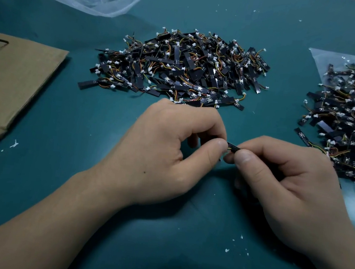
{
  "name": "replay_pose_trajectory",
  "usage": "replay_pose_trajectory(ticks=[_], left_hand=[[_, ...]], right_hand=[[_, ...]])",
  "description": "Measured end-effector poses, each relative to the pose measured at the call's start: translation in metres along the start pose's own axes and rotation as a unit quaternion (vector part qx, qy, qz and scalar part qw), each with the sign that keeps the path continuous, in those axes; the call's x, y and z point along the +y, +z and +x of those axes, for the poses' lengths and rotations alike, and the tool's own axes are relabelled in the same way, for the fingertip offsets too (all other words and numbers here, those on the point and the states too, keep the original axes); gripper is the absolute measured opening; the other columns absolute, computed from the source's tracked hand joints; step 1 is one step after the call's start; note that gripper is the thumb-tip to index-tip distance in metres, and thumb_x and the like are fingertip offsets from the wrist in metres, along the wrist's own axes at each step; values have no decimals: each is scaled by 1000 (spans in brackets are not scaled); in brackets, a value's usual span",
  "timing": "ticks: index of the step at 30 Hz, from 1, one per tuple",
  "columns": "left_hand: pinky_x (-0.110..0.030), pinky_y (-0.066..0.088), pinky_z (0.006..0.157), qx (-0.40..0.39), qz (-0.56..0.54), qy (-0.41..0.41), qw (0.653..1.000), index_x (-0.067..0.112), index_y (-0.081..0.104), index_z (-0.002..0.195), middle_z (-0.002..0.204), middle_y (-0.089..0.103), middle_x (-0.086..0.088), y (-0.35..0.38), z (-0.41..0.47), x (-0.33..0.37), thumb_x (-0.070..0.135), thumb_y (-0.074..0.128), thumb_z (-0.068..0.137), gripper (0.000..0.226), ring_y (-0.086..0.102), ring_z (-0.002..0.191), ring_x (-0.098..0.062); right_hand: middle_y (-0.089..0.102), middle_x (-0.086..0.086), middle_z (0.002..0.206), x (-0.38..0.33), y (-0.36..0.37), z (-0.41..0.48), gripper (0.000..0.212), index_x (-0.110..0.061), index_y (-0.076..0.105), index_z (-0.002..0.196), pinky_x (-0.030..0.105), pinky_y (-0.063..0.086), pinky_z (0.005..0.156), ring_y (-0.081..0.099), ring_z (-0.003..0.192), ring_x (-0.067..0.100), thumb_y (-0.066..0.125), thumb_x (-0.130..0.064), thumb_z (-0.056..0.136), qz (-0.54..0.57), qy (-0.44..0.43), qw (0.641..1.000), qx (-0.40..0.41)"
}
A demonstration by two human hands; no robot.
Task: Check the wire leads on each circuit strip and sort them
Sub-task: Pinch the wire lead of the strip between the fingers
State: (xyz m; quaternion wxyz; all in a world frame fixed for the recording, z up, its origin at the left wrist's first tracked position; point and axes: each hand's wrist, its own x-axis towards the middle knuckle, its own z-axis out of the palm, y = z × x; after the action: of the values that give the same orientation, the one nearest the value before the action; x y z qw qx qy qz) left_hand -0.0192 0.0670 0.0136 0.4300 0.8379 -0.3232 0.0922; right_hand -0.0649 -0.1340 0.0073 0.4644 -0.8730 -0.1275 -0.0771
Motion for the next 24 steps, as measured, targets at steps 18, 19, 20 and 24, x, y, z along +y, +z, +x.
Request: replay_pose_trajectory(ticks=[18,19,20,24], left_hand=[[-10,37,74,-9,-5,-1,1000,16,69,75,68,65,10,-1,-1,1,13,69,87,12,56,70,-5],[-10,37,74,-10,-6,-2,1000,16,69,75,68,64,10,-2,0,1,13,69,87,13,56,69,-5],[-9,37,73,-12,-7,-3,1000,15,68,74,67,64,10,-2,0,1,13,68,87,13,55,69,-5],[-9,36,72,-16,-10,-3,1000,16,67,73,66,63,11,-2,0,2,11,69,86,14,55,68,-4]], right_hand=[[67,-5,63,-1,0,0,23,-29,71,82,33,46,49,59,51,16,56,-39,95,6,-4,1000,-18],[67,-5,63,-1,0,1,23,-29,71,82,34,46,49,59,51,16,56,-39,95,6,-3,1000,-18],[67,-5,64,-1,0,1,23,-29,71,82,33,46,49,59,52,16,56,-39,95,5,-4,1000,-19],[67,-7,64,-1,-1,1,23,-29,72,83,30,46,50,59,52,14,55,-39,95,7,-3,1000,-24]])
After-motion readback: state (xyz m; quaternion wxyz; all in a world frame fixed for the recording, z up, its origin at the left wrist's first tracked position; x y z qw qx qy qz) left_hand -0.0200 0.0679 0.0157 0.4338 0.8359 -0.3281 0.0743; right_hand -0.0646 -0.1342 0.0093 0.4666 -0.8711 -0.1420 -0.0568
